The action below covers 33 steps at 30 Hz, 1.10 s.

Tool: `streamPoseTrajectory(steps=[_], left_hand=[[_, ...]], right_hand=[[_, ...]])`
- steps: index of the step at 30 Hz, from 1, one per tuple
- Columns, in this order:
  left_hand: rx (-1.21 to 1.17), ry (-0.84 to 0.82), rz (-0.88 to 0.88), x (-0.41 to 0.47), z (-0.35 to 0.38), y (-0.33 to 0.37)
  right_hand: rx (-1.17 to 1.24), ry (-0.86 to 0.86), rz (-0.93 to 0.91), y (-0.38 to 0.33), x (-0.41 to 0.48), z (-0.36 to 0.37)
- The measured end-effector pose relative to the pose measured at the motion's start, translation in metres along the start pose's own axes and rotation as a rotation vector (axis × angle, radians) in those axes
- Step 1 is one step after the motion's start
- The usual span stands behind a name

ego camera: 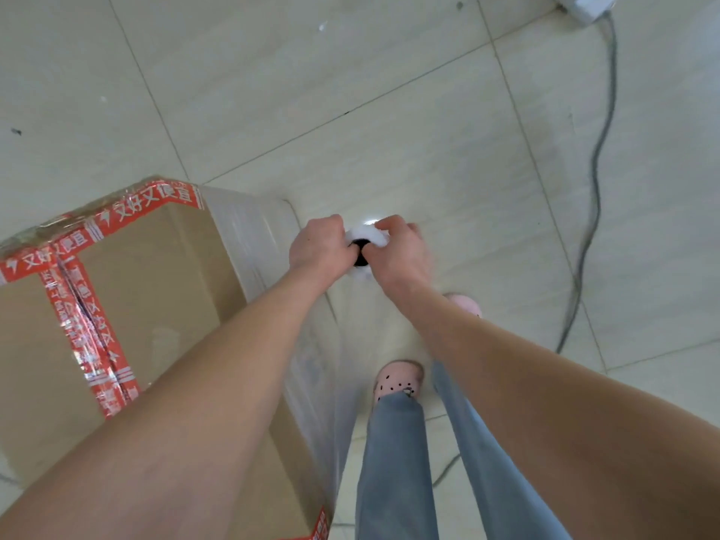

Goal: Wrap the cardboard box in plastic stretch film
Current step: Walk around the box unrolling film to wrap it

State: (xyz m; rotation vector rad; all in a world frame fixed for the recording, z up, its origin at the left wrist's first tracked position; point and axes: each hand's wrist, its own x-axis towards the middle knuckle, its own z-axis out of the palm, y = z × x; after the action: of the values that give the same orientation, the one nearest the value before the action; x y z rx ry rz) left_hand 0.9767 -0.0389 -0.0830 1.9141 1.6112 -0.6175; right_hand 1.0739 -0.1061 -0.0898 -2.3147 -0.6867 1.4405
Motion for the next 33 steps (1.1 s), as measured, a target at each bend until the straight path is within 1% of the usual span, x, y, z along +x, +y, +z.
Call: streamPoseTrajectory(steps=[2,4,6,7,8,11,13,14,16,19,22,25,28,31,33], left_hand=[[-0.135,0.000,-0.150,0.004,-0.004,-0.007],[-0.344,0.000,-0.303,0.007,-0.005,-0.014],[-0.474,-0.009,-0.402,0.009,-0.006,-0.018],[-0.463,-0.016,-0.403,0.010,-0.007,-0.019],[-0.405,-0.009,-0.366,0.012,-0.008,-0.018],[-0.174,0.066,-0.129,0.020,-0.018,-0.011],[0.014,0.108,-0.001,0.028,-0.023,-0.004],[0.096,0.124,0.027,0.032,-0.026,0.000],[0.176,0.114,0.048,0.040,-0.031,0.008],[0.152,0.067,0.040,0.048,-0.036,0.007],[0.014,0.080,-0.024,0.047,-0.043,0.000],[-0.177,0.130,-0.157,0.046,-0.049,-0.010],[-0.330,0.165,-0.311,0.046,-0.054,-0.027],[-0.324,0.123,-0.359,0.052,-0.058,-0.047],[-0.254,0.088,-0.325,0.057,-0.064,-0.056]], right_hand=[[0.013,-0.014,0.019,-0.010,0.006,0.005],[0.056,-0.038,0.020,-0.022,0.013,0.010],[0.065,-0.080,0.000,-0.035,0.022,0.011],[0.056,-0.100,-0.004,-0.040,0.027,0.010],[0.039,-0.116,-0.002,-0.044,0.031,0.009],[-0.048,-0.162,-0.009,-0.050,0.037,0.005],[-0.041,-0.192,0.003,-0.052,0.040,0.001],[-0.033,-0.200,0.009,-0.053,0.042,-0.001],[-0.043,-0.205,0.009,-0.056,0.045,-0.005],[-0.064,-0.203,-0.020,-0.062,0.048,-0.008],[-0.059,-0.183,-0.050,-0.070,0.050,-0.006],[-0.058,-0.126,-0.070,-0.080,0.049,0.002],[-0.023,-0.131,-0.043,-0.091,0.050,0.016],[-0.055,-0.142,-0.110,-0.107,0.054,0.031],[-0.081,-0.127,-0.131,-0.117,0.057,0.036]])
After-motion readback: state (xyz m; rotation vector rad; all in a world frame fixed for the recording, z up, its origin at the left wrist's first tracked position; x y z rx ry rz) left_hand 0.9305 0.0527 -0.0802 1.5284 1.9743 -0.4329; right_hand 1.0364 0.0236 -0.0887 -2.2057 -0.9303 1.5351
